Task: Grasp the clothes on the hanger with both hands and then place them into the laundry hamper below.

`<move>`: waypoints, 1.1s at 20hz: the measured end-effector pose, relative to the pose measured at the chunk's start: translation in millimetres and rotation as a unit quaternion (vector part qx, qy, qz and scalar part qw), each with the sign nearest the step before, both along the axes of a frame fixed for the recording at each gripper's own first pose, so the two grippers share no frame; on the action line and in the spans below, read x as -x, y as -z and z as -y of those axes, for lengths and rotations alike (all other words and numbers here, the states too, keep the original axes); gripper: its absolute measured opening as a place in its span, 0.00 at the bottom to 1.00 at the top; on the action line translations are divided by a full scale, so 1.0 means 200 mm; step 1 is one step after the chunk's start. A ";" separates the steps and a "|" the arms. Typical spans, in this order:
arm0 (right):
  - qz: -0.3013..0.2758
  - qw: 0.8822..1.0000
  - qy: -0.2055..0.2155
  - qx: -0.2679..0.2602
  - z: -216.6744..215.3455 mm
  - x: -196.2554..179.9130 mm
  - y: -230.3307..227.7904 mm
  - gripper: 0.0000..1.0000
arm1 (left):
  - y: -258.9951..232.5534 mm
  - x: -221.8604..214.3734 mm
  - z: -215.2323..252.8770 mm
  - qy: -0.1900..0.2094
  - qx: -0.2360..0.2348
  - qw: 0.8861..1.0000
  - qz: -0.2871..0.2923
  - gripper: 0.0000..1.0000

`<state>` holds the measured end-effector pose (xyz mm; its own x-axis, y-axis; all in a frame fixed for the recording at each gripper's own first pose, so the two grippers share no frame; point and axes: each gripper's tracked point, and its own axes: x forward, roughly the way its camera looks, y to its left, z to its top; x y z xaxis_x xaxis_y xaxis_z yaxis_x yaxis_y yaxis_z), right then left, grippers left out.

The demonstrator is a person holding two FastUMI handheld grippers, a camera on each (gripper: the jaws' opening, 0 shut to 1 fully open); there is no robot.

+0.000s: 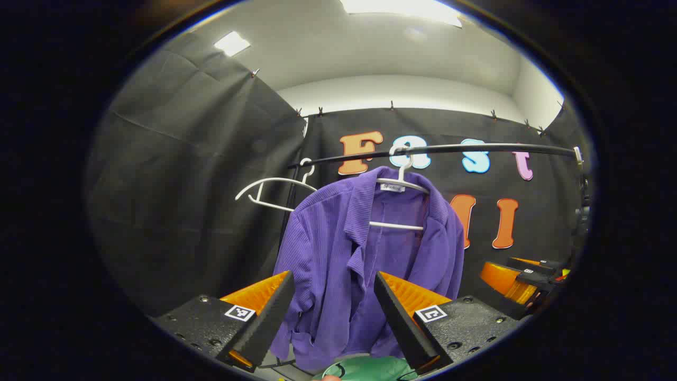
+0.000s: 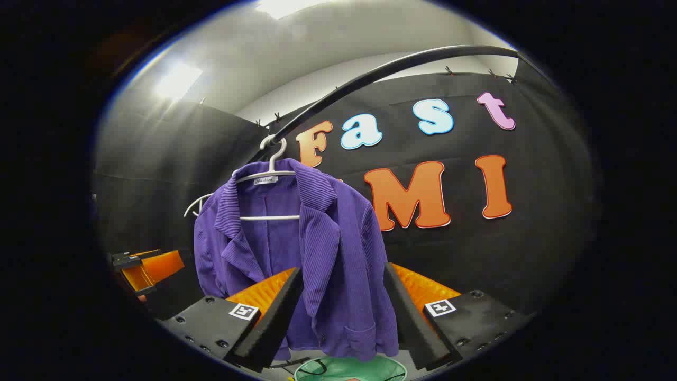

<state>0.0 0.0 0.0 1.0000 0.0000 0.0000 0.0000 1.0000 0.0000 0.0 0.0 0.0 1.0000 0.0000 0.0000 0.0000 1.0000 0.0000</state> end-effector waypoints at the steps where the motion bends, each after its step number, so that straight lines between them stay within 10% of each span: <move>1: 0.005 1.000 -0.001 -0.001 -0.01 -0.02 -0.02 0.94 | 0.00 -0.02 0.02 0.008 0.005 1.000 0.002 0.95; 22: 0.028 0.999 -0.029 0.020 -0.10 -0.09 -0.08 0.99 | 0.02 0.00 0.00 0.010 -0.017 1.000 0.000 0.92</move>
